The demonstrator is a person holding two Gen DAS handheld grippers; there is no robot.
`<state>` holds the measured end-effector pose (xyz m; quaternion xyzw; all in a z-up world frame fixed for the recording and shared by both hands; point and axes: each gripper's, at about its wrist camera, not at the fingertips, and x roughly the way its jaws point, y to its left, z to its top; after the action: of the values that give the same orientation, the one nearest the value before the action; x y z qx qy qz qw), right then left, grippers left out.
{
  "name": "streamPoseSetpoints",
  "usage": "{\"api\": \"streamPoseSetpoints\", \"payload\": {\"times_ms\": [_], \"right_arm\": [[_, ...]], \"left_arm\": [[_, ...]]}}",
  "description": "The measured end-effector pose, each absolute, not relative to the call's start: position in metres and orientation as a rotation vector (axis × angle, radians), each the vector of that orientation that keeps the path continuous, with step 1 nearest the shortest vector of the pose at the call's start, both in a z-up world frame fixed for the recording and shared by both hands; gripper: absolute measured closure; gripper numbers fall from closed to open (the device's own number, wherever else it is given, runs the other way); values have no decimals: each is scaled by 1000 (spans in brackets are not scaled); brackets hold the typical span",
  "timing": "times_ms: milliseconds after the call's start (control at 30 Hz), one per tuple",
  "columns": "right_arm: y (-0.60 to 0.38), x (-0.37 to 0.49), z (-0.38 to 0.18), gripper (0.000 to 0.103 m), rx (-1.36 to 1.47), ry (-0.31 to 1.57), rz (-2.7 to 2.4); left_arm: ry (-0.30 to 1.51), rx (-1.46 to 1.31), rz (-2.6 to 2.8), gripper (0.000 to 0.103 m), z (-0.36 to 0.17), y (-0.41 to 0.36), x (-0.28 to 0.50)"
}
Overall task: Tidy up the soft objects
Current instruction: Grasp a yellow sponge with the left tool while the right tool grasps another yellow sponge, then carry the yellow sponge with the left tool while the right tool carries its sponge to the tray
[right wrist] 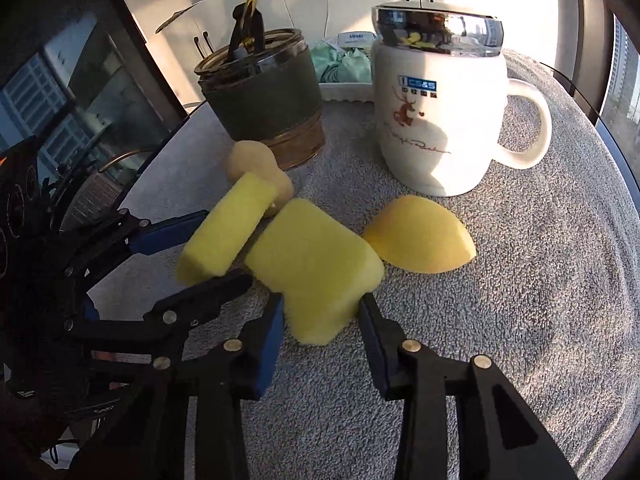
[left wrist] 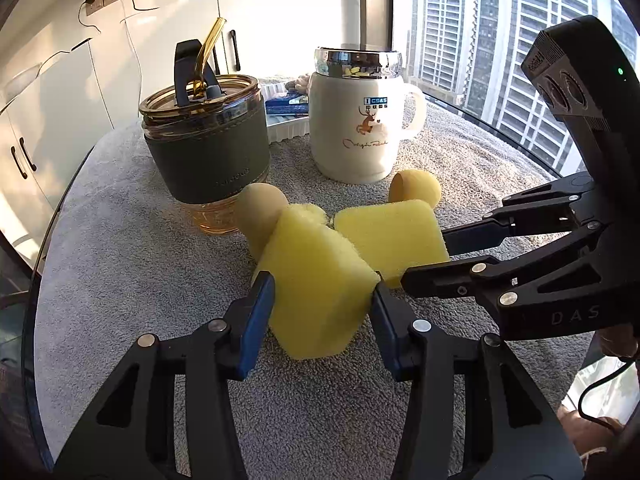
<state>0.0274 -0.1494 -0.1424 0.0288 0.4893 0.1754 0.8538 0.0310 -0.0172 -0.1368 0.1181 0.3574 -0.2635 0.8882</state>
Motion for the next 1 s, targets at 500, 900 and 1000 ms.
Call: {"api": "streamPoseSetpoints", "payload": {"times_ms": [500, 900, 1000], "right_arm": [[-170, -14, -95, 64, 54, 923, 330], [-228, -13, -93, 64, 97, 919, 155], [-241, -10, -95, 64, 113, 925, 121]], "left_arm": [[690, 161, -521, 69, -101, 20, 11], [703, 120, -383, 69, -99, 63, 35], [711, 117, -355, 69, -102, 73, 41]]}}
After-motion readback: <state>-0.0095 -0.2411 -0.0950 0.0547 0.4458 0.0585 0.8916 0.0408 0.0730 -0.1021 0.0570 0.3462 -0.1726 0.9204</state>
